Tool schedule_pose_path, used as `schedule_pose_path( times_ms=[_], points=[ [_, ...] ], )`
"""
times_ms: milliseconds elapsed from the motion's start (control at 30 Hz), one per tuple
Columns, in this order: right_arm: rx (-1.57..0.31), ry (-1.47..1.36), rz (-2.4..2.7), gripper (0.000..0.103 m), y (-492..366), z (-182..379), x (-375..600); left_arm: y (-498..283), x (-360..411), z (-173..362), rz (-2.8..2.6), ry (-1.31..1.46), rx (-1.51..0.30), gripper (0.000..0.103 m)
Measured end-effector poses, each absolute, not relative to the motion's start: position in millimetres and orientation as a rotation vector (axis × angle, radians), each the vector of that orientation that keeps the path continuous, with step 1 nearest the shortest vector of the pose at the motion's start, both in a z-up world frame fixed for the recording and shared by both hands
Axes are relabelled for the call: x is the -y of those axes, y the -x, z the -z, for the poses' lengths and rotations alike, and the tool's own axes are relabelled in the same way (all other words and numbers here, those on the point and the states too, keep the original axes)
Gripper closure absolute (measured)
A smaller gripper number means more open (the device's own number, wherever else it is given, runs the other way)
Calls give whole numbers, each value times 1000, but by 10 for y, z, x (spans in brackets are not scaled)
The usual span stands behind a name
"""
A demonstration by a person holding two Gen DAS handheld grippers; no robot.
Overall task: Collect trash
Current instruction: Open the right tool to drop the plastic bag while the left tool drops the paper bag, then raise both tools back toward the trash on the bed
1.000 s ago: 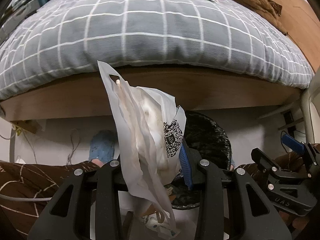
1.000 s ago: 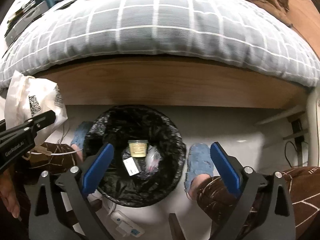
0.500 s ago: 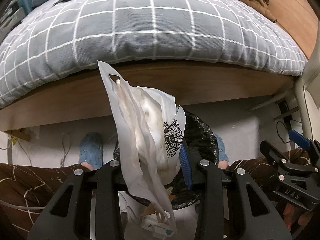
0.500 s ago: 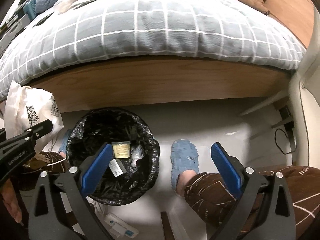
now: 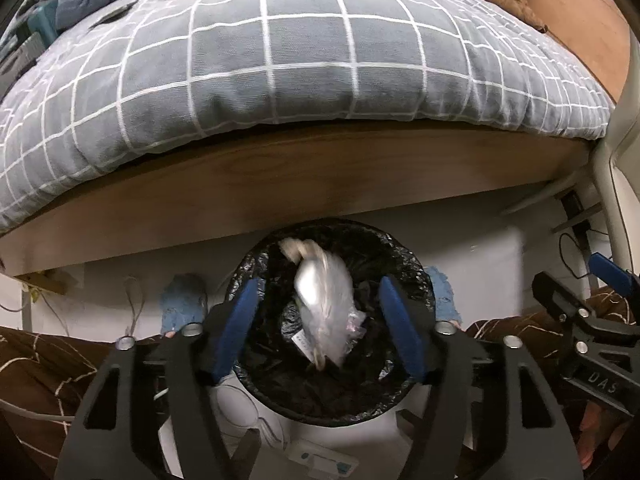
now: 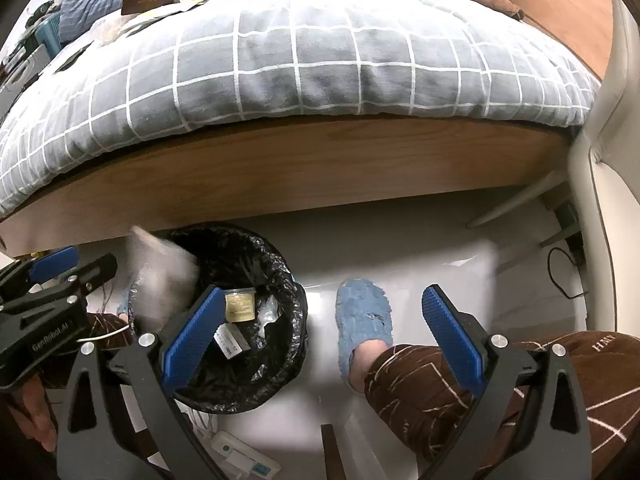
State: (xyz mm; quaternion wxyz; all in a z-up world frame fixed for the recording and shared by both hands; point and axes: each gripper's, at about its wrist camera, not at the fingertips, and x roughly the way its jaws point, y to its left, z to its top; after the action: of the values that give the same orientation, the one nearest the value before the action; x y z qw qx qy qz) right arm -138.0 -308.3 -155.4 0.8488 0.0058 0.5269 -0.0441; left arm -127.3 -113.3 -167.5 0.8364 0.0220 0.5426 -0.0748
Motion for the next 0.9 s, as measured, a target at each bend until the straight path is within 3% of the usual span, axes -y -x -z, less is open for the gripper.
schedule_pose_path(
  times_ms=[167, 400, 900],
  points=[
    [-1066, -5, 70, 8, 1376, 1451, 3000, 1287, 1023, 1628, 150, -35, -1122, 18],
    [-1035, 27, 19, 8, 1308, 1373, 2775, 1276, 728, 1578, 103, -29, -1101, 6],
    [-960, 90, -36, 8, 1161, 1129, 2260, 1268, 198, 1266, -18, 30, -1042, 6]
  ],
)
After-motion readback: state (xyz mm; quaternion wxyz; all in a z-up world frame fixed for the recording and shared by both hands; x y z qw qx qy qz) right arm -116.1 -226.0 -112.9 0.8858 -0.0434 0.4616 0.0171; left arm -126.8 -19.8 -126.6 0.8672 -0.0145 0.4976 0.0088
